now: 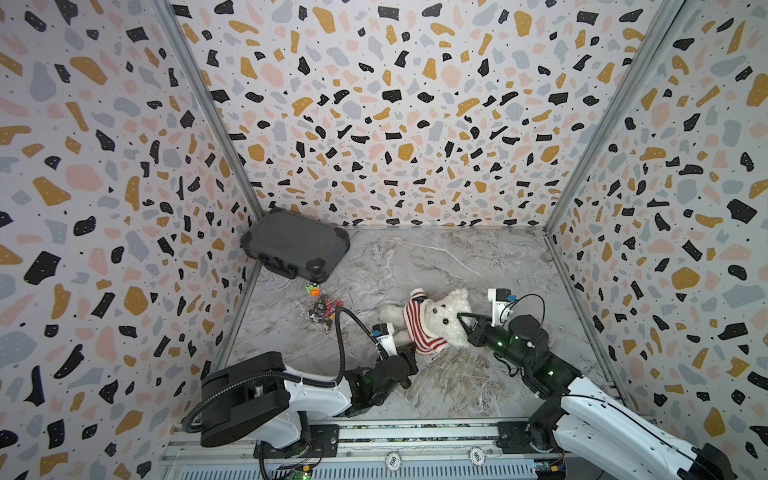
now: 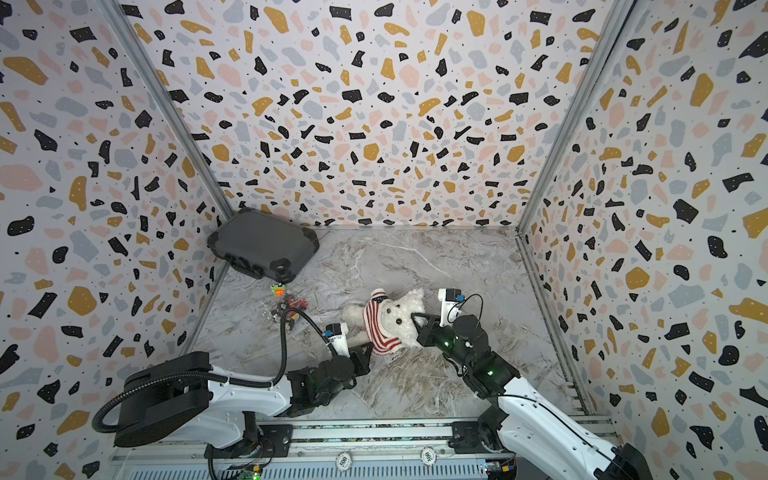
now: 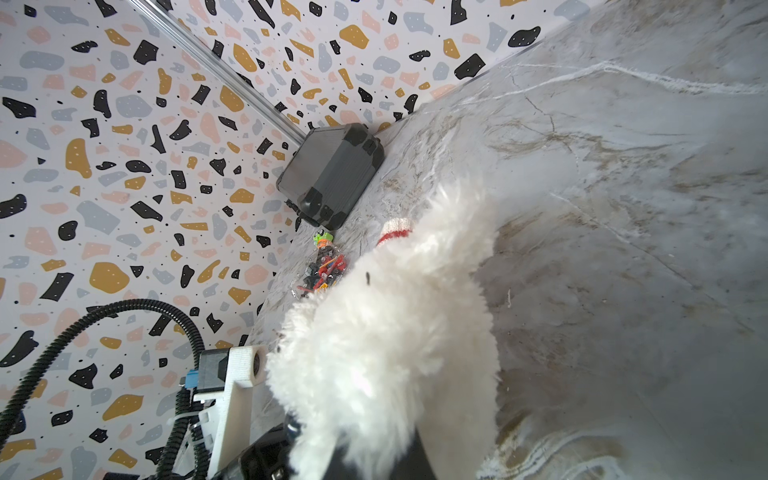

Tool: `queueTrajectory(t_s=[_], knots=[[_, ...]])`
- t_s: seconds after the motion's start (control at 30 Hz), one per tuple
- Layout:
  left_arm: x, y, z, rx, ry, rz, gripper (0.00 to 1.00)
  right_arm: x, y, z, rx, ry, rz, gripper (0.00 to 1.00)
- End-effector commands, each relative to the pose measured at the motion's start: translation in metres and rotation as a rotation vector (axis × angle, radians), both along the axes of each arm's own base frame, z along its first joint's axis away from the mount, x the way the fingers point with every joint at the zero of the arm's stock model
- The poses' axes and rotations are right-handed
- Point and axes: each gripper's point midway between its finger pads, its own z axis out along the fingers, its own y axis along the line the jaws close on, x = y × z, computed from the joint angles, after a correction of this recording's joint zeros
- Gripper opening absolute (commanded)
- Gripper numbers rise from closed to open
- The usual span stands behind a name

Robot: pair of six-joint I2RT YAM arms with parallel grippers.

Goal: Dress the teddy bear

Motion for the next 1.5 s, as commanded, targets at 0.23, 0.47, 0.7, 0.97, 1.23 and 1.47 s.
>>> queueTrajectory(t_s=[0.23,0.47,0.7,0.97,1.23,1.47], knots=[[0.004,-0.008,0.018,-0.030,-0.032,-0.013,0.00,0.001,-0.003,0.019,0.033,-0.061,-0.019,0.00],[-0.003,0.001,0.007,0.027,-0.004,-0.036,0.00,0.001,-0.006,0.024,0.029,-0.075,-0.029,0.00],[-0.013,0.017,-0.022,0.112,0.043,-0.059,0.00,0.002,-0.007,0.024,0.028,-0.074,-0.033,0.00],[-0.017,0.035,-0.043,0.208,0.070,-0.051,0.00,0.003,-0.007,0.028,0.025,-0.082,-0.038,0.00],[-0.014,0.059,-0.052,0.229,0.089,-0.010,0.00,0.004,-0.010,0.034,0.024,-0.090,-0.055,0.00],[-0.010,0.050,-0.034,0.201,0.060,-0.049,0.00,0.004,-0.011,0.038,0.034,-0.092,-0.054,0.00]])
